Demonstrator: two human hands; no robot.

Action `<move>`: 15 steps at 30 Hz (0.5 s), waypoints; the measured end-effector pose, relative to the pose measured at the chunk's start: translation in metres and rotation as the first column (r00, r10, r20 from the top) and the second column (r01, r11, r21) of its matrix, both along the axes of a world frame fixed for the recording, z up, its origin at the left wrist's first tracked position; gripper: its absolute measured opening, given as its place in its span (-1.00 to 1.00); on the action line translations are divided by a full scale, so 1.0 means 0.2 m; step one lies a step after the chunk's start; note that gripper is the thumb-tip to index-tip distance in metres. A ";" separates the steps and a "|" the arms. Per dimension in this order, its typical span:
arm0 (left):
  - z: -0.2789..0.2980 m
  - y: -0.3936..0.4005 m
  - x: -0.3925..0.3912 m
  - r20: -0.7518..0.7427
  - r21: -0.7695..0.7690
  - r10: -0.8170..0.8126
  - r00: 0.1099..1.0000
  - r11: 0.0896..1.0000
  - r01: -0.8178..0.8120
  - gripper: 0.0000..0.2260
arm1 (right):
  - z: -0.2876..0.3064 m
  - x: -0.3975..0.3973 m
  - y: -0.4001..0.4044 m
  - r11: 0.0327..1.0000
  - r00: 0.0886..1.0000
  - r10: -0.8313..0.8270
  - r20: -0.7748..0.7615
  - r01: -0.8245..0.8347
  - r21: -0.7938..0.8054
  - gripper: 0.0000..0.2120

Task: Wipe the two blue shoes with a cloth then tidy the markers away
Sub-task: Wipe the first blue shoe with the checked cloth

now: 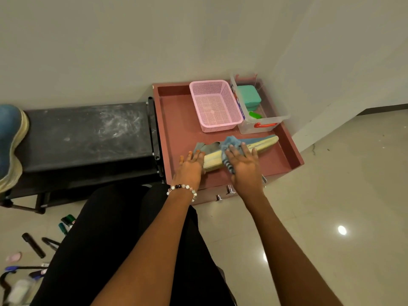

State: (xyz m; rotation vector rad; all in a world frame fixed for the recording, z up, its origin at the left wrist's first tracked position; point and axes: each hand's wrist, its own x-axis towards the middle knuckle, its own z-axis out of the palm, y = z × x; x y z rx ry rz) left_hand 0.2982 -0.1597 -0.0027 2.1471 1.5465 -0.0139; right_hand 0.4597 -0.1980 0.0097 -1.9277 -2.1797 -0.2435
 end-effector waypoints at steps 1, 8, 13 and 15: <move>0.00 0.00 0.00 0.004 0.014 0.014 1.000 1.000 -0.014 -0.49 | -0.01 -0.06 0.00 0.999 0.999 -0.050 0.015 0.050 -0.004 -0.37; 0.02 -0.03 -0.02 0.070 0.034 0.041 0.997 0.999 -0.043 -0.50 | 0.00 -0.14 -0.01 0.967 0.967 0.256 -0.010 -0.256 0.009 -0.34; 0.04 -0.01 -0.01 0.097 -0.005 0.067 0.993 0.998 -0.067 -0.50 | 0.02 -0.08 0.01 0.996 0.997 -0.076 0.033 0.077 -0.033 -0.38; 0.04 -0.02 -0.01 0.096 -0.005 0.080 0.992 0.997 -0.080 -0.52 | -0.01 -0.21 -0.02 0.994 0.996 -0.089 0.015 0.090 -0.065 -0.43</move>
